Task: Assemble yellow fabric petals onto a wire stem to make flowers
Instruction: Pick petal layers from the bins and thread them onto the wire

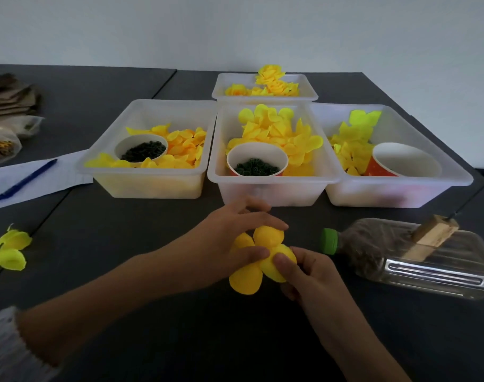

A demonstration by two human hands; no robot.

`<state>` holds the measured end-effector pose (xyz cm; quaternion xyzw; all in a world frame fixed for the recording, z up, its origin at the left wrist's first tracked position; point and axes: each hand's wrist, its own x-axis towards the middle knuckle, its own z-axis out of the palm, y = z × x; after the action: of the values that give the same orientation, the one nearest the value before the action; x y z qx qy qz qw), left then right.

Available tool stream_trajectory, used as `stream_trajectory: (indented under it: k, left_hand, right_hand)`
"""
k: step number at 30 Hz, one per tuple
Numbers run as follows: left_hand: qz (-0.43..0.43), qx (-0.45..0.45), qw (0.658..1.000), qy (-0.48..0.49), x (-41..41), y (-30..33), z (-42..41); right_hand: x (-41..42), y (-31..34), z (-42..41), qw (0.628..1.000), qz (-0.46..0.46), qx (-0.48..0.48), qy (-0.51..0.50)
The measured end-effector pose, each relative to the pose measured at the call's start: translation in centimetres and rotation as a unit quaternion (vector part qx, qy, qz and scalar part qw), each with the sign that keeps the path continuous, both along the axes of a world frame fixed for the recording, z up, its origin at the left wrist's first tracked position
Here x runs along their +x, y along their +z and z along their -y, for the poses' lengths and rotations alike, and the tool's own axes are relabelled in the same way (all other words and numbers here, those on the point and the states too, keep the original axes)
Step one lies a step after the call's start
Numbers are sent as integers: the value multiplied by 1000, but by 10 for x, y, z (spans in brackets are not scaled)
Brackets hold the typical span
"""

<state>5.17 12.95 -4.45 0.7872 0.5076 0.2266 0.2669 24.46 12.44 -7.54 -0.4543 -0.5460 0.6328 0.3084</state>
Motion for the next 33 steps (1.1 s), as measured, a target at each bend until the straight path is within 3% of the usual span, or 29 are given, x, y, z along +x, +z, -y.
stream_trajectory:
  k: [4, 10, 17, 21, 25, 29, 33]
  left_hand:
    - [2, 15, 1000, -21, 3, 1, 7]
    - [37, 56, 996, 54, 18, 1, 13]
    - [158, -21, 977, 143, 34, 11, -4]
    - [224, 35, 956, 184, 31, 38, -32]
    - [324, 131, 910, 223, 8, 70, -74]
    - [192, 239, 918, 251, -9, 78, -139]
    - [22, 269, 931, 245, -23, 55, -209]
  right_hand:
    - [-1, 2, 0, 997, -69, -20, -27]
    - [-8, -2, -3, 992, -107, -28, -63]
    - [-7, -10, -4, 982, -166, -18, -84]
    - [1, -14, -7, 982, -170, -19, -80]
    - [10, -24, -9, 991, -108, -51, -62]
    - [5, -27, -16, 993, -81, -79, 15]
    - [-1, -19, -26, 987, -104, -97, 79]
